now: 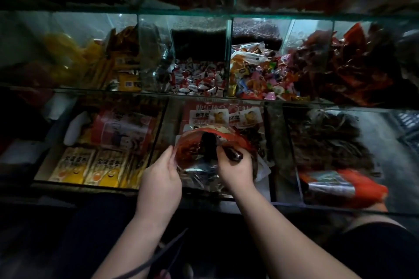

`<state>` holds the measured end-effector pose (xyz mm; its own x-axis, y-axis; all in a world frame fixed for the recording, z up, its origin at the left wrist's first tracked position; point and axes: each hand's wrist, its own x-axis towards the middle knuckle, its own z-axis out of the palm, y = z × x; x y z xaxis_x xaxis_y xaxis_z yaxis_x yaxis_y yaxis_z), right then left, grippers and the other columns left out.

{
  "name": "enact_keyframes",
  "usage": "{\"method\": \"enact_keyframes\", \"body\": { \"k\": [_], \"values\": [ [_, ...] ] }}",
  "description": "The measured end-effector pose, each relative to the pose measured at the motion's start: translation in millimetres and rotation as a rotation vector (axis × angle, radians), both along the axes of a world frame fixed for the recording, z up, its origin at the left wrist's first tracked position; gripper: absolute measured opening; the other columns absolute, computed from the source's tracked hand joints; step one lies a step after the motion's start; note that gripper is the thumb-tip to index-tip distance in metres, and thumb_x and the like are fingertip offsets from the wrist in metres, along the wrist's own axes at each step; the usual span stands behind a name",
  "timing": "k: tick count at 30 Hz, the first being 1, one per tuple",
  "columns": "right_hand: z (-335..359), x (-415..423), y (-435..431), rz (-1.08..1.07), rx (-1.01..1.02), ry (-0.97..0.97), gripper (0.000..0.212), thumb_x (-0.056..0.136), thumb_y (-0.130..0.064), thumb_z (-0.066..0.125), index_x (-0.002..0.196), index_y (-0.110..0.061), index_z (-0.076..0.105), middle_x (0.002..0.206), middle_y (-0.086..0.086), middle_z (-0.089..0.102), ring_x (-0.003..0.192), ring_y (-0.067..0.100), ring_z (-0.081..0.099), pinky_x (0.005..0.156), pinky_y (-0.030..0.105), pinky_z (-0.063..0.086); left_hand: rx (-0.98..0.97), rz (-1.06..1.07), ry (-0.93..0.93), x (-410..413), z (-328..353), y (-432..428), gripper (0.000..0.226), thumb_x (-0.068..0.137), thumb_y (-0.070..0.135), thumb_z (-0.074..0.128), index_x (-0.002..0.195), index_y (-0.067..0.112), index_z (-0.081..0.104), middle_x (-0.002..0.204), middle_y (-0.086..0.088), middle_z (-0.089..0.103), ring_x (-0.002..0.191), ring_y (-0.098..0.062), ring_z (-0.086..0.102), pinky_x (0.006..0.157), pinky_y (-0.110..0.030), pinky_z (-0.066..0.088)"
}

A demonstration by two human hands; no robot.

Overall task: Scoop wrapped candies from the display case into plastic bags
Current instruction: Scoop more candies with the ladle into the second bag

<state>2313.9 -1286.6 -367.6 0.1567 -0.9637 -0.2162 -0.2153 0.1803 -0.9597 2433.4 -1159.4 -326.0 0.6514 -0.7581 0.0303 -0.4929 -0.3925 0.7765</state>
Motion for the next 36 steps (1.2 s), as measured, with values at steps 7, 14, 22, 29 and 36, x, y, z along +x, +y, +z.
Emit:
{"method": "enact_keyframes", "body": {
  "k": [7, 14, 22, 29, 36],
  "values": [
    [2, 2, -4, 0.090, -0.057, 0.016, 0.007, 0.091, -0.015, 0.069, 0.090, -0.009, 0.072, 0.091, 0.004, 0.074, 0.088, 0.014, 0.069, 0.080, 0.020, 0.050, 0.004, -0.011, -0.035, -3, 2, -7, 0.044, 0.107, 0.022, 0.038, 0.150, 0.020, 0.048, 0.131, 0.003, 0.066, 0.117, -0.009, 0.064, 0.101, -0.035, 0.053],
    [2, 21, 12, 0.136, 0.075, -0.001, 0.020, 0.091, -0.016, 0.069, 0.075, -0.027, 0.068, 0.070, -0.023, 0.069, 0.069, -0.020, 0.061, 0.063, -0.003, 0.042, -0.014, 0.008, -0.034, 1, 5, -5, 0.043, 0.107, 0.023, 0.037, 0.147, 0.025, 0.052, 0.129, 0.009, 0.066, 0.117, -0.009, 0.064, 0.101, -0.032, 0.052],
    [7, 31, 9, 0.008, 0.330, -0.185, 0.015, 0.080, -0.016, 0.075, 0.066, -0.020, 0.077, 0.081, 0.002, 0.079, 0.087, 0.025, 0.076, 0.093, 0.048, 0.058, 0.012, 0.034, -0.061, 3, 9, -5, 0.044, 0.106, 0.018, 0.038, 0.148, 0.019, 0.051, 0.132, 0.000, 0.067, 0.120, -0.013, 0.062, 0.104, -0.037, 0.051],
    [38, -17, 14, -0.110, 0.444, -0.495, 0.025, 0.089, 0.000, 0.071, 0.069, -0.014, 0.075, 0.075, 0.012, 0.076, 0.075, 0.030, 0.078, 0.069, 0.035, 0.064, 0.013, 0.060, -0.086, 5, 17, -7, 0.041, 0.106, 0.015, 0.040, 0.142, 0.023, 0.057, 0.110, 0.013, 0.070, 0.093, 0.008, 0.060, 0.073, 0.002, 0.041],
    [75, -82, 12, -0.137, 0.559, -0.707, 0.013, 0.096, 0.000, 0.058, 0.085, -0.007, 0.062, 0.081, 0.023, 0.072, 0.084, 0.046, 0.075, 0.070, 0.043, 0.065, 0.036, 0.120, -0.083, 9, 26, -10, 0.027, 0.107, 0.023, 0.042, 0.118, 0.026, 0.066, 0.087, 0.019, 0.064, 0.080, 0.003, 0.060, 0.060, -0.011, 0.037]
  ]
}}
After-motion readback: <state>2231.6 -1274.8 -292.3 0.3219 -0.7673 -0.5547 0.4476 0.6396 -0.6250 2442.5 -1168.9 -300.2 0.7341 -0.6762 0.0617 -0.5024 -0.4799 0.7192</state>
